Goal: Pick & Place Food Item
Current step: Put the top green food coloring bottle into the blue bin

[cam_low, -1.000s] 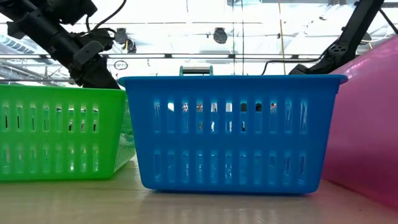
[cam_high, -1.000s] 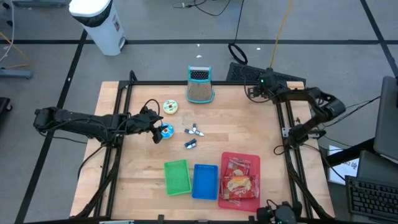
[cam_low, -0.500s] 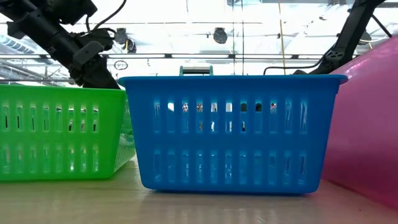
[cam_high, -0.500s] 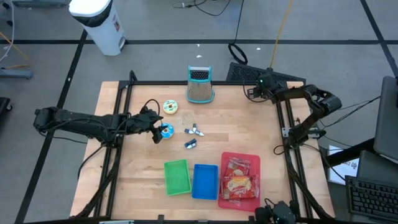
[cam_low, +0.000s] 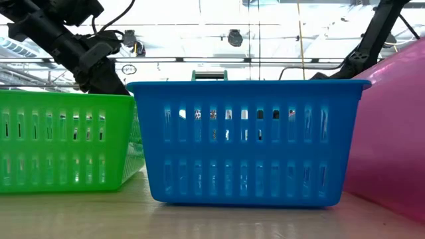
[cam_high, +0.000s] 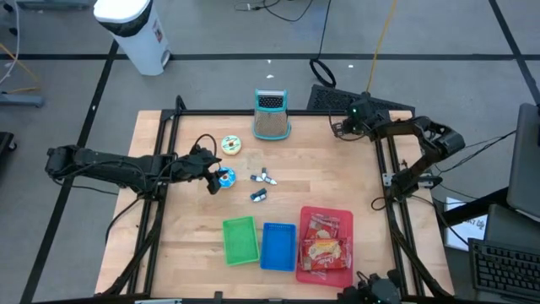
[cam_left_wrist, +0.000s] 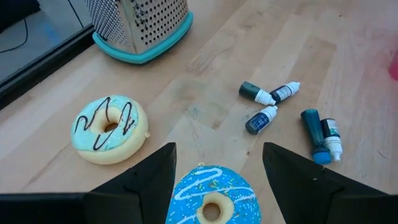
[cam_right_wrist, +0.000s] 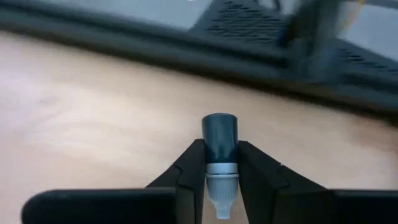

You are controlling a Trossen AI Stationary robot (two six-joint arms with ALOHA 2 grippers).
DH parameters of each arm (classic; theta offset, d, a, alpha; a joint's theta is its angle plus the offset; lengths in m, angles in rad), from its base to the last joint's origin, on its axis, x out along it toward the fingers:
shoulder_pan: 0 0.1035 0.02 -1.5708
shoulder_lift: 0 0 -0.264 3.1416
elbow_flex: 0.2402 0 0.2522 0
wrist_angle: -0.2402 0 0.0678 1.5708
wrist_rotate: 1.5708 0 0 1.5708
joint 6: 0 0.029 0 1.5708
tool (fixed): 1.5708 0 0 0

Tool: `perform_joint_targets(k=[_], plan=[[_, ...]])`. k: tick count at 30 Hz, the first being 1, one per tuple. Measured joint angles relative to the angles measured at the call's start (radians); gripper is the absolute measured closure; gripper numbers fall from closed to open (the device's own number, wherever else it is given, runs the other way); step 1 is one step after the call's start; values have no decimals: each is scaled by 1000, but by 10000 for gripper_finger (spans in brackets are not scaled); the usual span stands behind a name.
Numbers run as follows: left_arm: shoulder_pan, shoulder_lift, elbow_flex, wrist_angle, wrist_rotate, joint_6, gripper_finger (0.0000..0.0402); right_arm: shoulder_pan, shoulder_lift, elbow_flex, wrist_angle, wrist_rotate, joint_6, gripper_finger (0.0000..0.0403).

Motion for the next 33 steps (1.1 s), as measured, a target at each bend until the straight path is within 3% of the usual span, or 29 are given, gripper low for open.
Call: perform_joint_targets(k=[5, 11, 16, 19, 22, 28, 33], plan=[[0, 0, 0, 7, 1, -45, 160, 36, -125, 0, 27, -114, -25, 334], [0, 14, 0, 172, 10, -159, 160, 169, -313, 0, 26, -298, -55, 338], [-1, 93, 0, 418, 177, -277, 160, 397, -431, 0, 14, -313, -187, 338], [-10, 180, 0, 573, 266, -350, 160, 575, -463, 0, 9, -231, -286, 336], [-28, 288, 11, 704, 294, -409, 160, 761, -465, 0, 13, -84, -390, 338], [-63, 511, 112, 793, 296, -473, 160, 1054, -434, 1, 44, 211, -472, 333], [-80, 676, 276, 809, 282, -453, 160, 1200, -385, 2, 58, 373, -491, 335]])
